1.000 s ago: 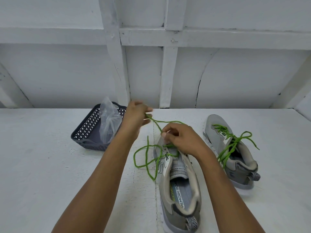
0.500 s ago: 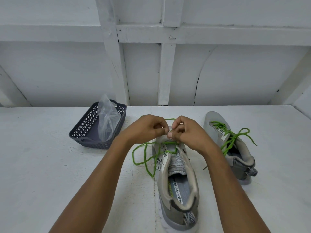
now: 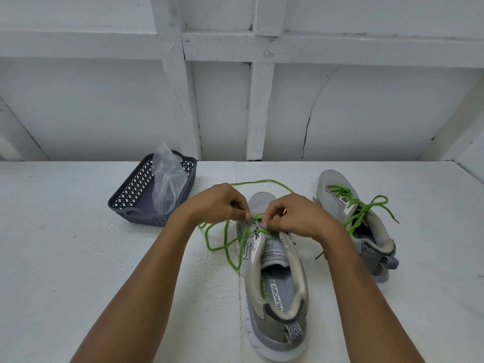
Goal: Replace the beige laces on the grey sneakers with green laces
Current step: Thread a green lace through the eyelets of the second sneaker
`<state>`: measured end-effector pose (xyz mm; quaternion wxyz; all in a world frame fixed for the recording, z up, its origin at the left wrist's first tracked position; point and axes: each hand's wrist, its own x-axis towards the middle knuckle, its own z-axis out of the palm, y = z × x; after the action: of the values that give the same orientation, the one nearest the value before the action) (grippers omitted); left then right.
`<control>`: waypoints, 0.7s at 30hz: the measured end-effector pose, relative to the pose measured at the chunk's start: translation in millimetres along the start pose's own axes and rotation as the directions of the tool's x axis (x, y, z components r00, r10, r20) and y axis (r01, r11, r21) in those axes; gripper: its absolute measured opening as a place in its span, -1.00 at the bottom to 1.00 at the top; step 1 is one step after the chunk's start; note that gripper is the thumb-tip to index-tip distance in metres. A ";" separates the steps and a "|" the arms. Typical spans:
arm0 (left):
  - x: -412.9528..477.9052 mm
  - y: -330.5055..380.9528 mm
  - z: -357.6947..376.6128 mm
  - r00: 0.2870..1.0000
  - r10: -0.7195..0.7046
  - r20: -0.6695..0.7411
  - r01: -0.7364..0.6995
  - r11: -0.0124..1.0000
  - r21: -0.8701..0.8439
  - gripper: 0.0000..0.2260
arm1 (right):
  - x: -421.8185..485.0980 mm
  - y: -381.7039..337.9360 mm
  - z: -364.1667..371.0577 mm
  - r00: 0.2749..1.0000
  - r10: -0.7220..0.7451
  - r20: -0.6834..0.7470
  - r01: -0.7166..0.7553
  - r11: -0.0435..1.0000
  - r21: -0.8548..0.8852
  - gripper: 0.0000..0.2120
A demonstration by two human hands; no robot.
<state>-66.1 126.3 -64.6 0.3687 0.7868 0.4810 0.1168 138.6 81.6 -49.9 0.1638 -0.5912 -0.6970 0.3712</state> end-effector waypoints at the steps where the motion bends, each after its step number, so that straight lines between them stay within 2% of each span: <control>1: -0.3 -1.3 -1.5 1.000 -0.003 -0.010 0.003 1.000 0.004 -0.97 | -0.5 -1.0 0.8 1.000 0.017 0.023 -0.016 1.000 -0.015 -0.92; 10: -0.3 1.8 -1.1 1.000 0.021 -0.004 -0.020 0.988 0.152 -0.95 | 3.9 -2.6 9.2 0.997 0.060 -0.048 -0.061 0.998 -0.031 -0.90; 16: -2.1 -2.8 -0.4 1.000 0.024 -0.015 -0.023 0.996 0.085 -0.96 | 6.6 0.0 12.4 0.994 0.088 -0.070 -0.088 0.996 0.013 -0.89; 21: 1.1 -0.5 1.4 0.999 0.019 -0.028 -0.015 0.990 0.139 -0.95 | 6.4 1.7 14.5 0.992 0.099 -0.071 -0.096 0.994 0.048 -0.88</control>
<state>-65.1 126.7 -66.1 0.3051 0.8129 0.4864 0.0977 128.5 83.0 -62.2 0.1840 -0.6341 -0.6523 0.3723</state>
